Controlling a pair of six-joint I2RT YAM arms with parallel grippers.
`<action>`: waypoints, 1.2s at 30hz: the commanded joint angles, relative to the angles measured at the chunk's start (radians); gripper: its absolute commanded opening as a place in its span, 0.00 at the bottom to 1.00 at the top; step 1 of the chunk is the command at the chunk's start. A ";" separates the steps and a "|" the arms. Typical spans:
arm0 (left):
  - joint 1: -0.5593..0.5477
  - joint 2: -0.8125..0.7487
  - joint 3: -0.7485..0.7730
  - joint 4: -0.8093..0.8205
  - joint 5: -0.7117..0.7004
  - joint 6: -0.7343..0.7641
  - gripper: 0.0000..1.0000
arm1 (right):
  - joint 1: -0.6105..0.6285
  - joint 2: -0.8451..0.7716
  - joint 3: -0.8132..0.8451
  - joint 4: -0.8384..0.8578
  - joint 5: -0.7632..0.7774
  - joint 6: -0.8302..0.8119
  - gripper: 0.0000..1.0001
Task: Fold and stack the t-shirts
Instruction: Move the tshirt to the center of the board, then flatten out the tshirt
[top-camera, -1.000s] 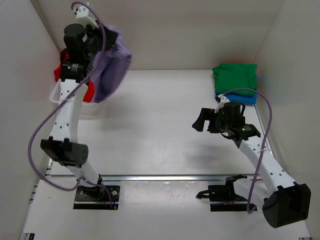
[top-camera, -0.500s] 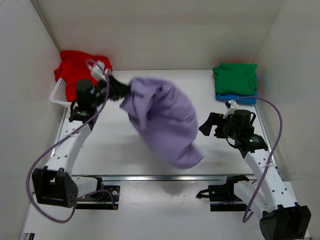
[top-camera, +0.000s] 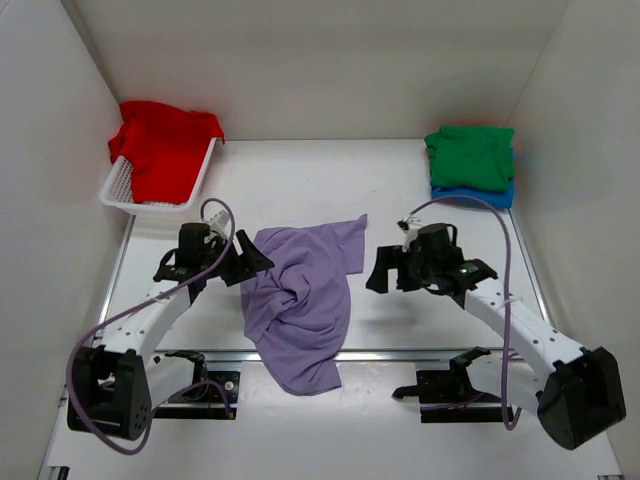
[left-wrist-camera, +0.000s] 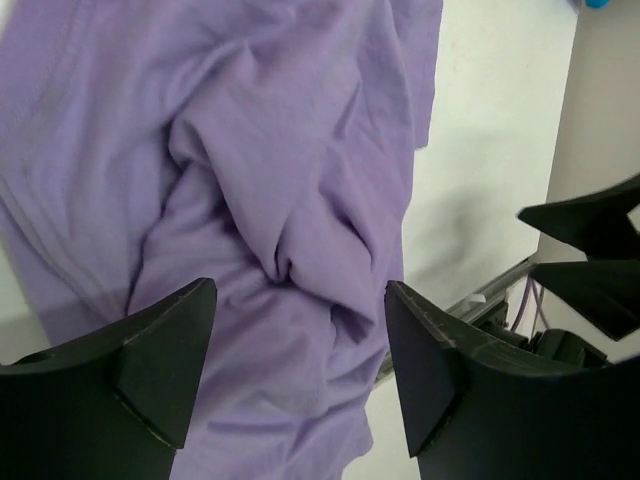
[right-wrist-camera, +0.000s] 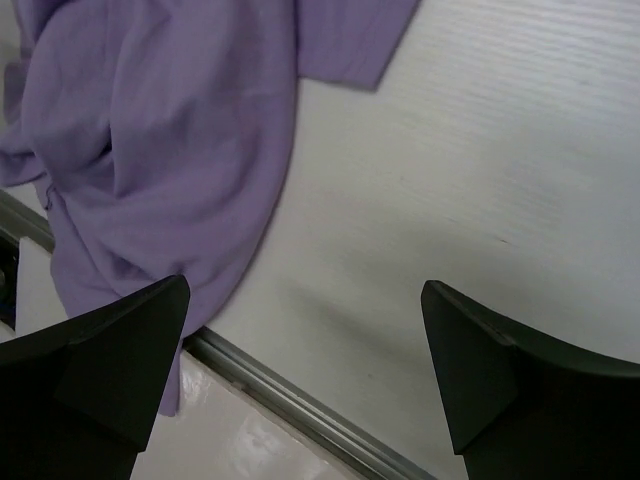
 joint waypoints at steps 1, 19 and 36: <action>-0.046 -0.089 -0.023 -0.150 -0.038 0.019 0.80 | 0.120 0.077 -0.023 0.089 0.040 0.048 0.99; -0.148 -0.292 -0.273 -0.181 -0.184 -0.105 0.71 | 0.046 0.657 0.213 0.330 0.023 0.031 0.80; -0.047 -0.161 0.072 -0.227 -0.161 -0.010 0.00 | 0.017 0.621 0.466 0.121 0.042 -0.013 0.00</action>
